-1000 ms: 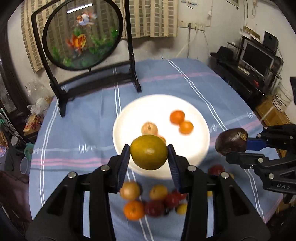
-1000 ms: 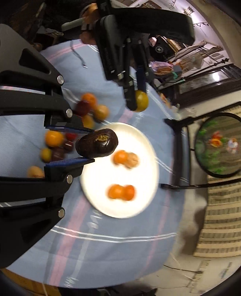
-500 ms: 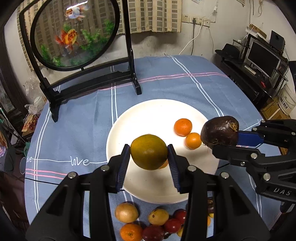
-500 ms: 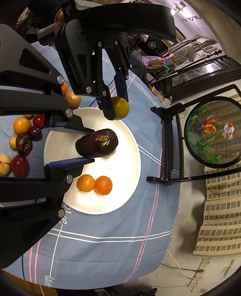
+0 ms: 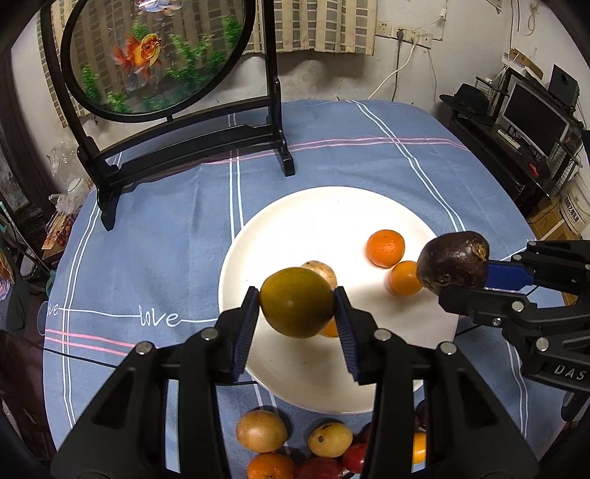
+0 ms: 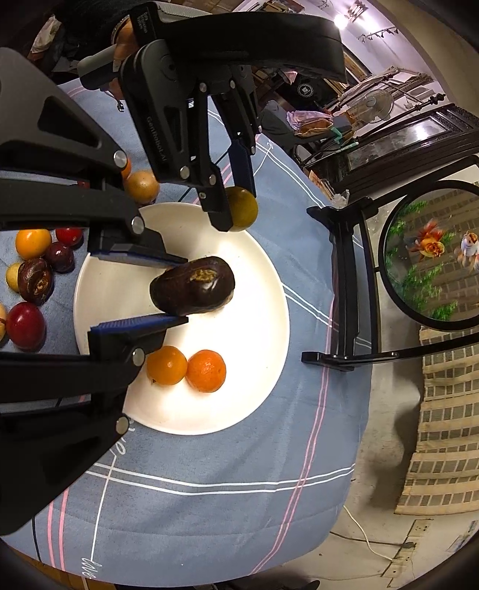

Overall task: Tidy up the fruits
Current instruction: 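Carry both fruits onto the white plate and open both grippers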

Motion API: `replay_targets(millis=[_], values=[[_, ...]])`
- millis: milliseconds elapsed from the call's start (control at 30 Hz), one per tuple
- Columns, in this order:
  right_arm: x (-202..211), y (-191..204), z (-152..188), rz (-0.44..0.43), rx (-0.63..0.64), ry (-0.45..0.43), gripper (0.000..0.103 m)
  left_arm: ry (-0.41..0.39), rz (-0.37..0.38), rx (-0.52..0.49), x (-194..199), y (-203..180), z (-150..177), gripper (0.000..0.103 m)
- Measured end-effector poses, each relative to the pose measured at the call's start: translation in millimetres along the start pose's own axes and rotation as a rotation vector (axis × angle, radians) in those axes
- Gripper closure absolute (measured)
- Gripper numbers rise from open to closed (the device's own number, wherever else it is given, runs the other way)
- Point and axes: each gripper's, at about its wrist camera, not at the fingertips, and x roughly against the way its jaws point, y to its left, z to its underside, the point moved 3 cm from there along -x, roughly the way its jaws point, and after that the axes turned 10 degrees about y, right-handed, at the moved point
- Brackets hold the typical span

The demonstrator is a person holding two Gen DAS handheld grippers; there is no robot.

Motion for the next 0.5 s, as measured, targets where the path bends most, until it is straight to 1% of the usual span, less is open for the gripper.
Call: replay_targets(millis=[133,233,300,400,500], values=[[-4,-1,6,0.007,-0.002,0.016,0.078,0.001,0.0,0.01,0,6,5,0.061],[-11,-4,16,0.011,-0.012,0.047,0.078,0.018,0.011,0.029,-3,14,15,0.061],[-19,-6,20,0.019,-0.016,0.074,0.078,0.043,0.022,0.034,-10,15,18,0.061],[-32,-6,15,0.025,-0.02,0.096,0.078,0.064,0.035,0.045,-20,12,12,0.061],[-43,-10,1,0.03,-0.043,0.089,0.078,0.065,0.039,0.05,-28,5,-2,0.061]])
